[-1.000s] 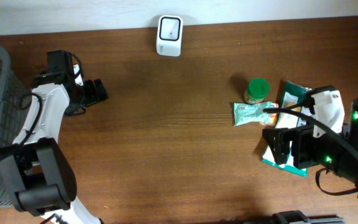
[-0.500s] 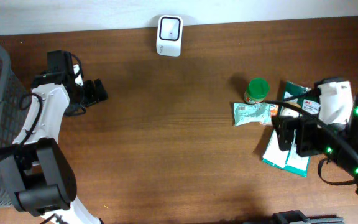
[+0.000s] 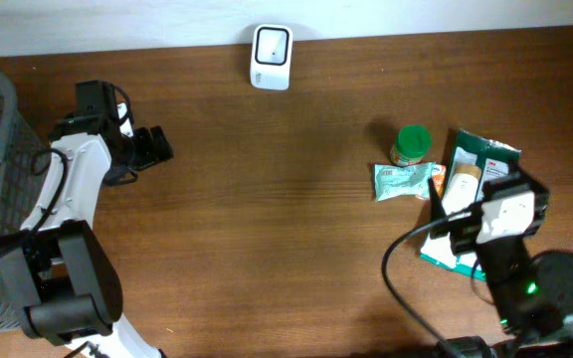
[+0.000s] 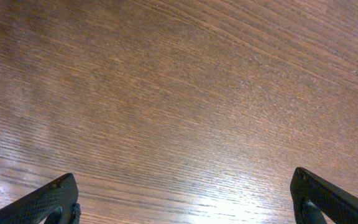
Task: Scan the item barcode
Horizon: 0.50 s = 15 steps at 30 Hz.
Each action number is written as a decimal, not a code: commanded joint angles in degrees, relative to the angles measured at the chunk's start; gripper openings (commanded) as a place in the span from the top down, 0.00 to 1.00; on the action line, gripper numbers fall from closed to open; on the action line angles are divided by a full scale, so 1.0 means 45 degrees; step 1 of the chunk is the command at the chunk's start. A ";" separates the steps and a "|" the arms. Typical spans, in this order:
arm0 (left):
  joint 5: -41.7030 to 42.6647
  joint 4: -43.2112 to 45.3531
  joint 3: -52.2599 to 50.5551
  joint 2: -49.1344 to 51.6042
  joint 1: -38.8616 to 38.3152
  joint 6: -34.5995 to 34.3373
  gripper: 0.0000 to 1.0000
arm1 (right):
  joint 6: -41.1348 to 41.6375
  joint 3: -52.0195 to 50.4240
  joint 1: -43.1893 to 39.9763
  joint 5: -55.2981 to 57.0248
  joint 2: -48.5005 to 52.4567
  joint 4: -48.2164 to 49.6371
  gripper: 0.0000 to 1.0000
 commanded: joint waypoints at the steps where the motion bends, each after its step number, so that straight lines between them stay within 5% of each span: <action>1: 0.0126 0.0034 -0.0034 0.0117 0.0029 0.0078 0.01 | -0.0087 -0.2633 0.0078 0.0044 -0.1860 0.1593 0.02; 8: 0.0131 0.0034 -0.0034 0.0117 0.0029 0.0078 0.01 | -0.0092 -0.6902 0.0083 -0.0374 -0.4886 0.4507 0.02; 15: 0.0131 0.0034 -0.0034 0.0117 0.0029 0.0078 0.01 | -0.0087 -0.8306 0.0083 -0.0801 -0.5309 0.5119 0.02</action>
